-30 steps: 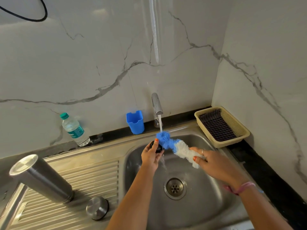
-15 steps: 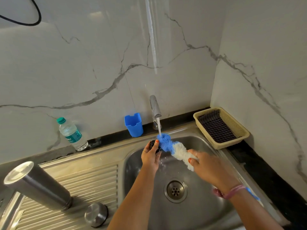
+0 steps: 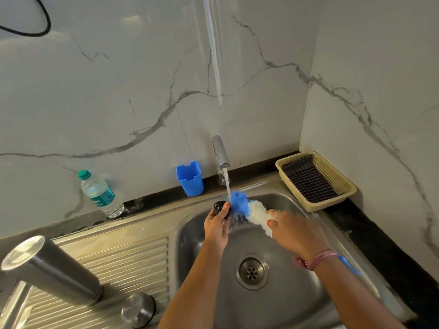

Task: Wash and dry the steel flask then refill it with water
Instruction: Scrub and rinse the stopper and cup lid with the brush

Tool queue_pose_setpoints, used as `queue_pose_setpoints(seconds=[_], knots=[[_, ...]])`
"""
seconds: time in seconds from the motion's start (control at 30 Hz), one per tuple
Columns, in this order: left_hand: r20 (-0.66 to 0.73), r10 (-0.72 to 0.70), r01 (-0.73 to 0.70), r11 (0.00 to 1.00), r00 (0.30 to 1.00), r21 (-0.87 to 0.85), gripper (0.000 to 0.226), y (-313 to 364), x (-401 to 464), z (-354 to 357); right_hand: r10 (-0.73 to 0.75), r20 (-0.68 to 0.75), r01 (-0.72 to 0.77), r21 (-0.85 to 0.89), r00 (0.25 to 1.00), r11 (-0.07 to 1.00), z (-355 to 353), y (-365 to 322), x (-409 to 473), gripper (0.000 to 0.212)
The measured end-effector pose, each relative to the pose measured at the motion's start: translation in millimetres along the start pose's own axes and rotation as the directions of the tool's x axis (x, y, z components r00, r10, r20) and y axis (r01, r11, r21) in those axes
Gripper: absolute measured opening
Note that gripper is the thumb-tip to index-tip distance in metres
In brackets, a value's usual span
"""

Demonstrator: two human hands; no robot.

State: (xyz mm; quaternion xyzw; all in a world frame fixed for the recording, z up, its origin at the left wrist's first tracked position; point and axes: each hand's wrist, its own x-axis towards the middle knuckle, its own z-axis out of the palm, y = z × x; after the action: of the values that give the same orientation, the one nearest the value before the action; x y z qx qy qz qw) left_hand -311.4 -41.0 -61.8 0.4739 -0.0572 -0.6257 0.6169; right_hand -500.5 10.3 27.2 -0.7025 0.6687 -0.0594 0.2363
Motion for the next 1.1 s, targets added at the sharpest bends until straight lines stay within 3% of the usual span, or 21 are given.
queue_pose_setpoints(seconds=[0.17,0.27,0.43,0.67,0.83,0.97,1.1], knots=[[0.045,-0.012,0.014,0.999,0.999,-0.041,0.025,-0.2,1.9,3.2,0.027,-0.039,-0.021,0.156,0.999,0.988,6.2,3.7,2.9,0.041],[0.026,-0.002,0.004,0.997,1.000,-0.076,0.021,2.0,6.4,0.5,0.026,-0.034,-0.021,0.141,0.999,0.990,4.2,9.6,-3.4,0.042],[0.046,-0.044,0.047,0.997,0.998,-0.061,0.044,0.0,8.5,-0.3,0.031,-0.063,-0.022,0.132,0.998,0.991,8.5,1.2,-11.7,0.044],[0.083,-0.003,0.011,0.995,0.997,-0.096,0.051,-5.9,5.1,-2.9,0.019,-0.048,-0.017,0.044,0.999,0.999,-0.7,-15.4,-10.0,0.046],[0.074,0.010,0.000,0.991,0.997,-0.134,0.039,-8.3,7.2,-2.6,-0.034,-0.032,0.031,-0.093,0.999,0.995,-20.2,-19.9,-13.7,0.046],[0.153,0.007,0.011,0.993,0.988,-0.116,0.034,-13.6,2.5,4.6,0.017,-0.038,-0.019,-0.052,0.999,0.998,-17.4,-21.1,-0.4,0.046],[0.110,0.014,0.007,0.981,0.994,-0.192,0.030,-6.3,6.6,5.5,0.009,-0.020,-0.009,0.004,1.000,1.000,-10.2,-9.0,-3.1,0.047]])
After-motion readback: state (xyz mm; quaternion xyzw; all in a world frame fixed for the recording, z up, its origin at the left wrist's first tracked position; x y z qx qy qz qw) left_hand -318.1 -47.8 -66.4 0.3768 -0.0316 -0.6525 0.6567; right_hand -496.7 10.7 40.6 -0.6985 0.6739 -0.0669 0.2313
